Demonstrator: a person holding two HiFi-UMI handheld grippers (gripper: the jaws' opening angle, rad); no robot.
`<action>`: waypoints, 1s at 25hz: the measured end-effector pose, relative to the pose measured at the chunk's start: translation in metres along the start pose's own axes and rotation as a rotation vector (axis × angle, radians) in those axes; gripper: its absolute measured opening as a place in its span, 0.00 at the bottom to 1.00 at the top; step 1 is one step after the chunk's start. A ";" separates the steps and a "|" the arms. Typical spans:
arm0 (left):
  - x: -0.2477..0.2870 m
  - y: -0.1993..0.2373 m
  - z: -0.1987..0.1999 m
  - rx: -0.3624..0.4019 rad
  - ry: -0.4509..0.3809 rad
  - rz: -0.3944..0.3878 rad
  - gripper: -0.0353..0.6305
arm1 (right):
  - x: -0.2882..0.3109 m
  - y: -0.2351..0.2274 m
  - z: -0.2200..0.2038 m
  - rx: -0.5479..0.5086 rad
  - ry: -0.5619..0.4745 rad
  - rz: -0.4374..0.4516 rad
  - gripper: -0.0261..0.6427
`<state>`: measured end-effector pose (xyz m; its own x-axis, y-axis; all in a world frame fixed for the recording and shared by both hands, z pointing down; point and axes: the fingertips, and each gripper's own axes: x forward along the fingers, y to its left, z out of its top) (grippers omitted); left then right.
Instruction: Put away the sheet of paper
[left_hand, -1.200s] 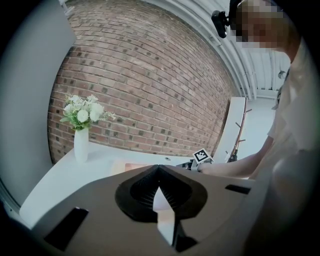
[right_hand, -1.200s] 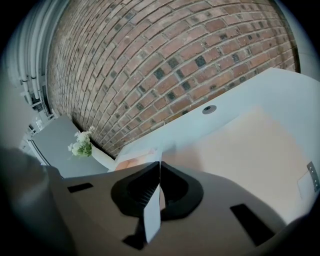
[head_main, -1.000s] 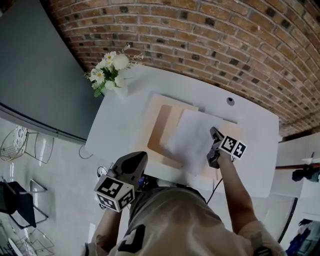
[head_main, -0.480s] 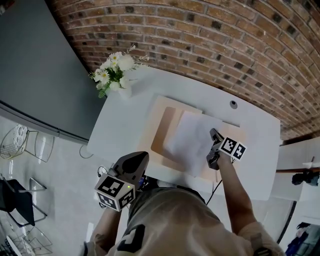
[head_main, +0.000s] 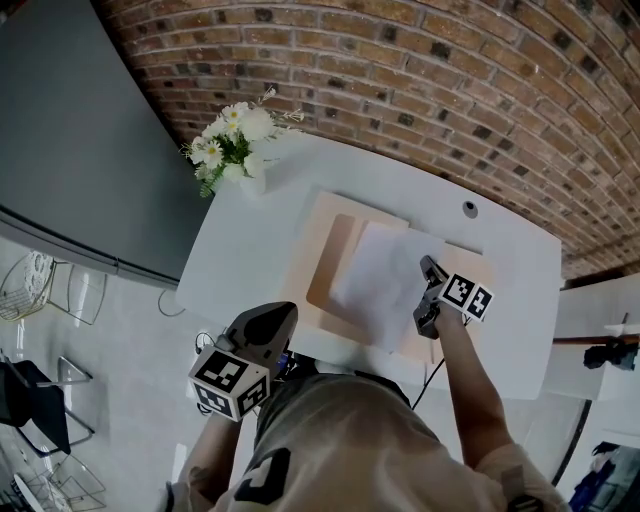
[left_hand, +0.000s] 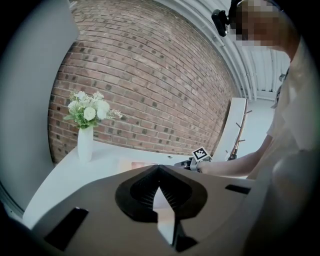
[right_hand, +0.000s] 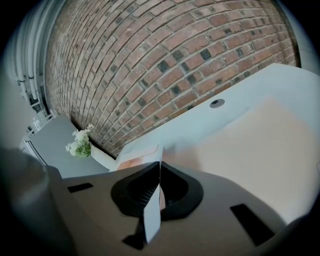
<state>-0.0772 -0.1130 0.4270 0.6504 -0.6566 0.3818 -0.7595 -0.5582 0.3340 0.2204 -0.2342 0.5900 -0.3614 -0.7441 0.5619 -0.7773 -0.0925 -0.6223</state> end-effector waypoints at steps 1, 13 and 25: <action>0.000 0.001 0.000 0.000 0.000 0.000 0.07 | 0.001 0.001 0.000 0.000 0.001 0.000 0.07; -0.005 0.010 -0.011 -0.017 0.014 0.005 0.07 | 0.007 0.008 -0.005 0.009 0.004 0.001 0.07; -0.010 0.021 -0.011 -0.025 0.013 0.015 0.07 | 0.022 0.019 -0.010 0.015 0.017 0.011 0.07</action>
<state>-0.0998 -0.1124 0.4394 0.6392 -0.6580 0.3981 -0.7688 -0.5355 0.3496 0.1923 -0.2463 0.5958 -0.3786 -0.7337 0.5642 -0.7653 -0.0947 -0.6367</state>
